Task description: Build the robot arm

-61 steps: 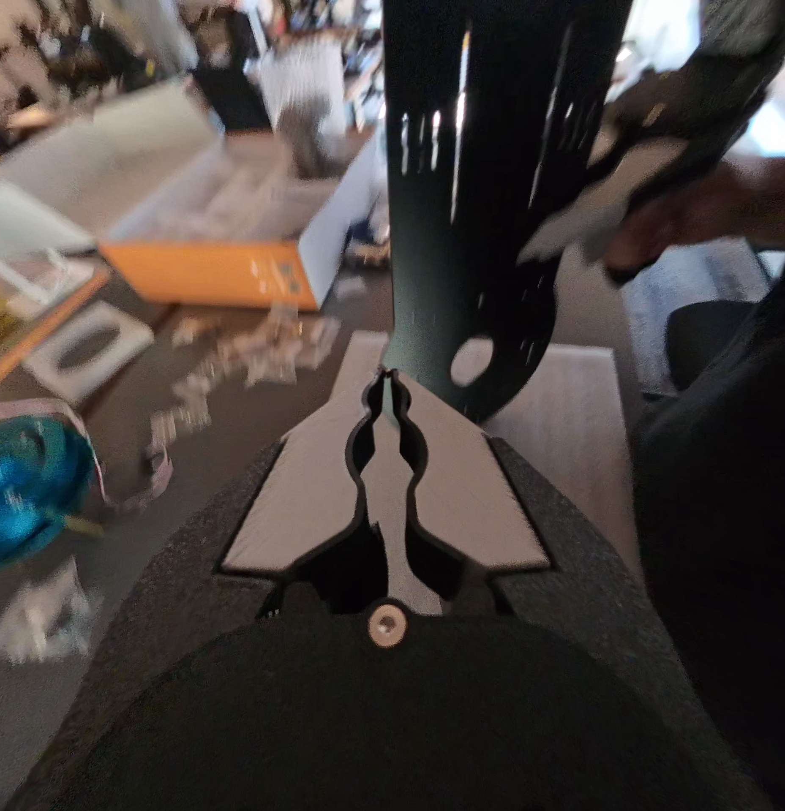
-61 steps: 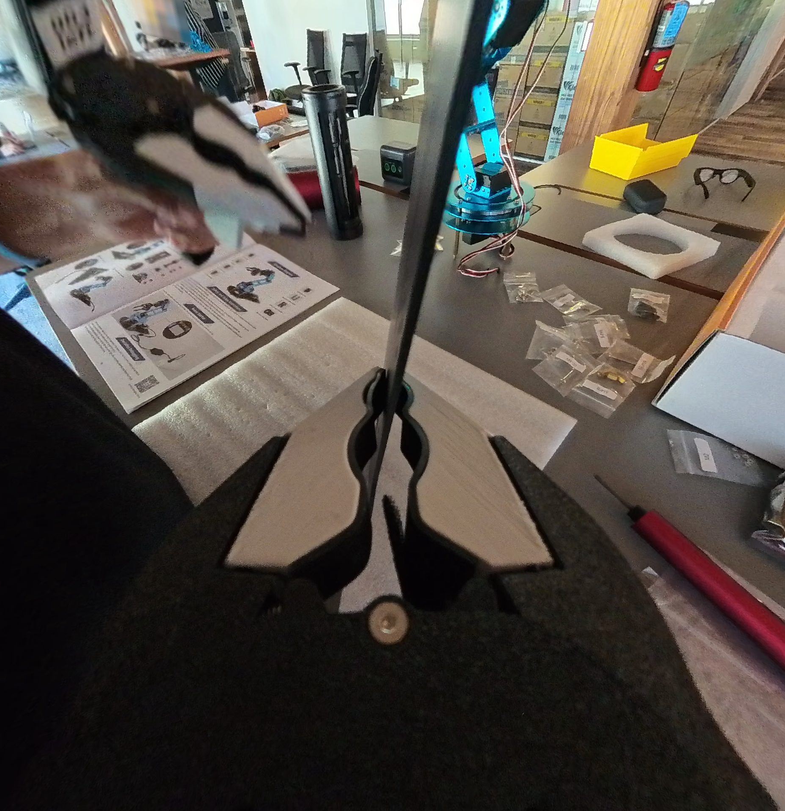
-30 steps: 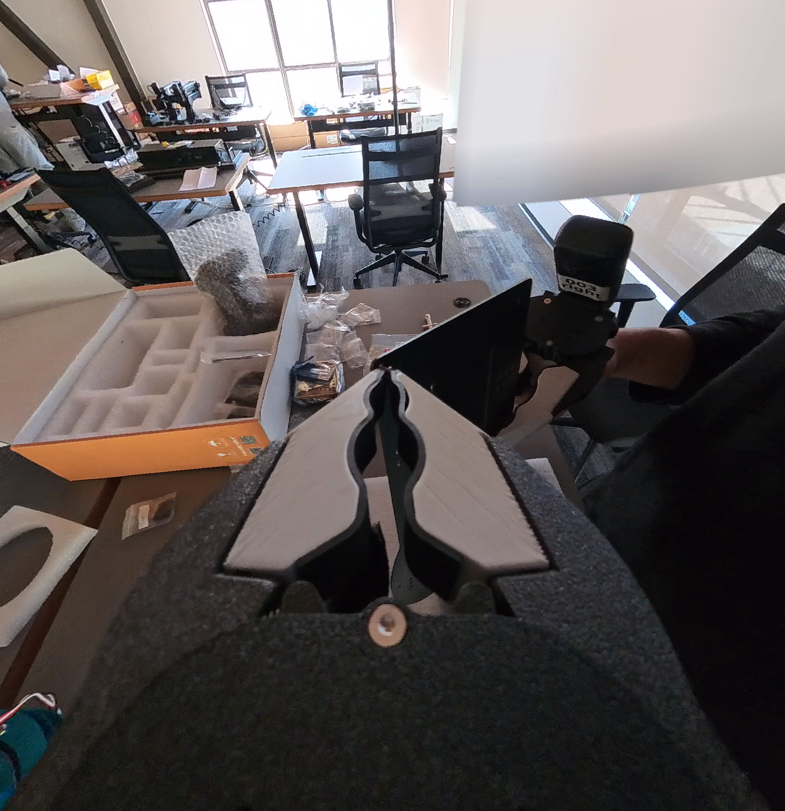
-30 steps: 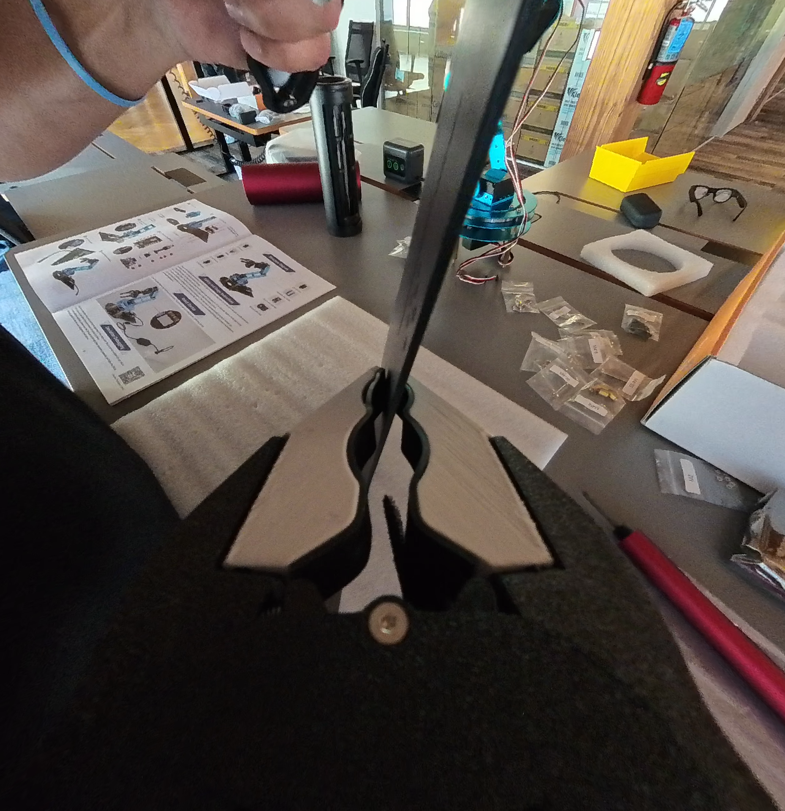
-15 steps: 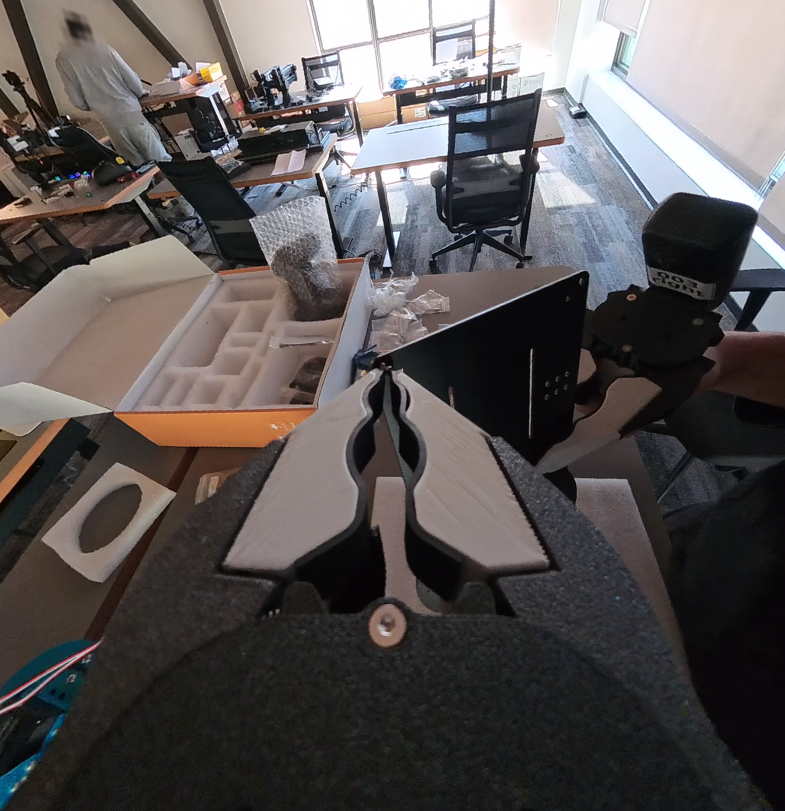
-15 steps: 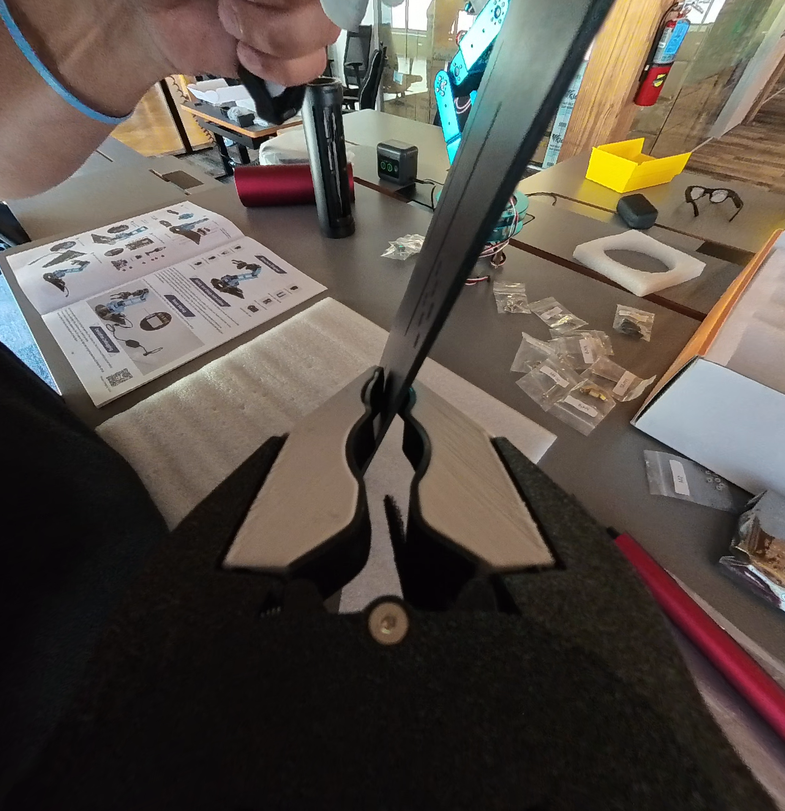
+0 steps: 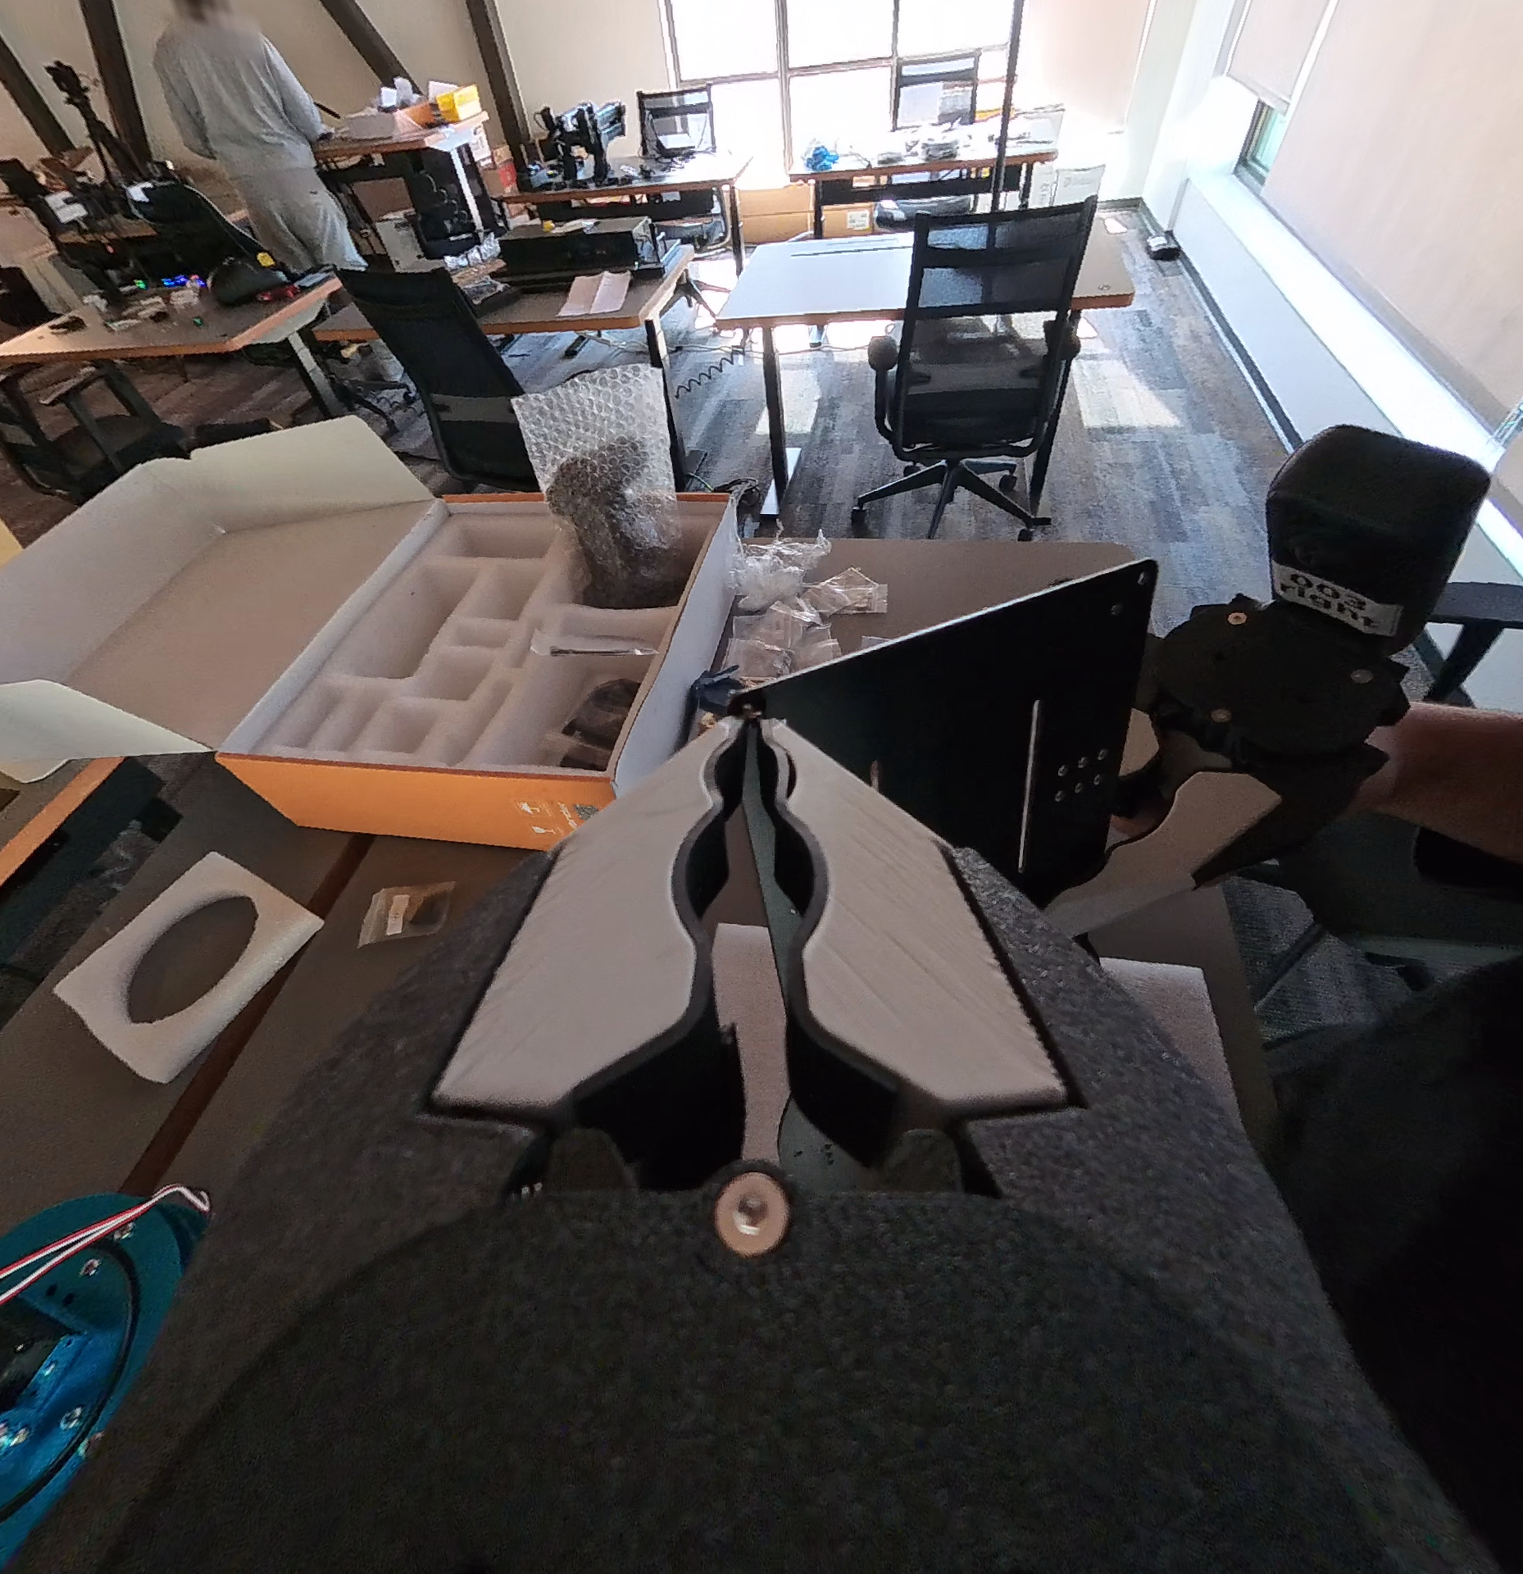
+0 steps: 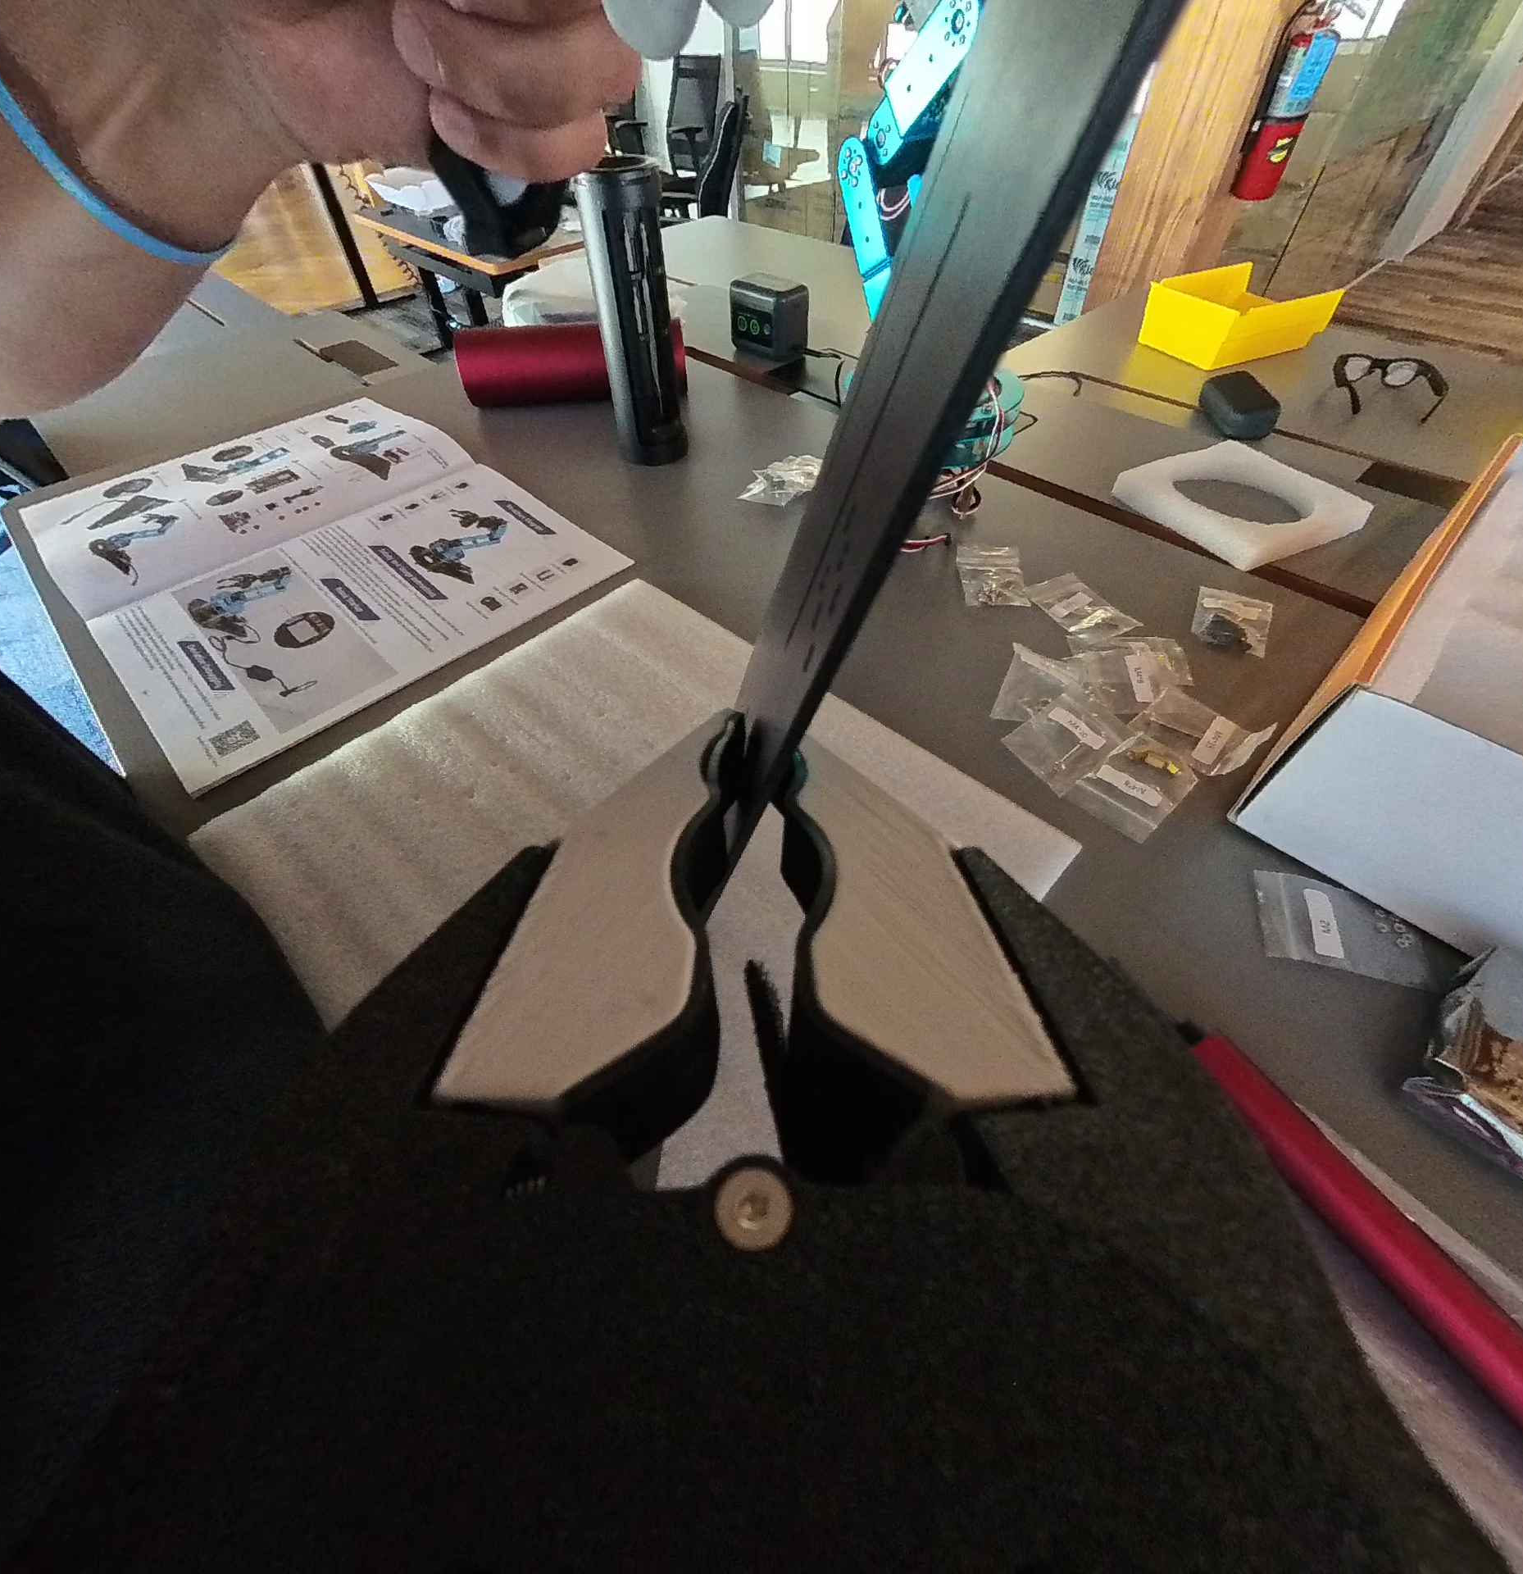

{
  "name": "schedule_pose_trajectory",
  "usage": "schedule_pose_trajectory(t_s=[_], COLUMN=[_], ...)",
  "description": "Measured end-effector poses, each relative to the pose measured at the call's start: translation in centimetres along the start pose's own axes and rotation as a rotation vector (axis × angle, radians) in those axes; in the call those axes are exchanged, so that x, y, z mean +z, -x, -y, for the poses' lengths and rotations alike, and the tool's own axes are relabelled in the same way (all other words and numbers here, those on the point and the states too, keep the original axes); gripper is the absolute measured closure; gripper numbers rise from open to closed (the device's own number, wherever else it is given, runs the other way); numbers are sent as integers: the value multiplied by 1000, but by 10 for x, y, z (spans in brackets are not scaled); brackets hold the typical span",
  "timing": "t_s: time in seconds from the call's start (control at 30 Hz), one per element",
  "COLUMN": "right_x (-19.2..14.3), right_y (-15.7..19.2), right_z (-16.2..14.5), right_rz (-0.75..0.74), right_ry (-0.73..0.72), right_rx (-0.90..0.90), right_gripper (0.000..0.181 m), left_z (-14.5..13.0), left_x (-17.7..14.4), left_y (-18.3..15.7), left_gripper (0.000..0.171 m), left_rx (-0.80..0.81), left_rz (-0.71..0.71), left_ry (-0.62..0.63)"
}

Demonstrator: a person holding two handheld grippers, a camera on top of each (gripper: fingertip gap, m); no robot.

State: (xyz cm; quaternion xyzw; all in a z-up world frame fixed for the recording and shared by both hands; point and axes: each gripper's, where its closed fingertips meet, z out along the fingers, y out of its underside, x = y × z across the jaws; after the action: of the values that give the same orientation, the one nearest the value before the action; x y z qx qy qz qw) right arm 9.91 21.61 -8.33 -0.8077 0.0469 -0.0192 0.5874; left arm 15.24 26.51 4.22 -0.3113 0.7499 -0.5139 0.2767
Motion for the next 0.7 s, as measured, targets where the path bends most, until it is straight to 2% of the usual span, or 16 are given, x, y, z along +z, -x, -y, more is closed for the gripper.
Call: schedule_pose_trajectory(t_s=[0.23, 0.47, 0.7], right_x=[0, -1, -4], right_y=[0, -3, -7], right_z=[0, -1, -4], right_rz=[-1, 4, -2], right_ry=[4, -4, -20], right_rx=[1, 27, 75], right_gripper=[178, 178, 179], left_z=[0, 0, 2], left_x=[1, 5, 15], left_y=[0, 0, 0], left_gripper=[166, 165, 152], left_rx=[11, -12, -19], left_rz=[57, 45, 53], left_ry=[14, 5, -8])
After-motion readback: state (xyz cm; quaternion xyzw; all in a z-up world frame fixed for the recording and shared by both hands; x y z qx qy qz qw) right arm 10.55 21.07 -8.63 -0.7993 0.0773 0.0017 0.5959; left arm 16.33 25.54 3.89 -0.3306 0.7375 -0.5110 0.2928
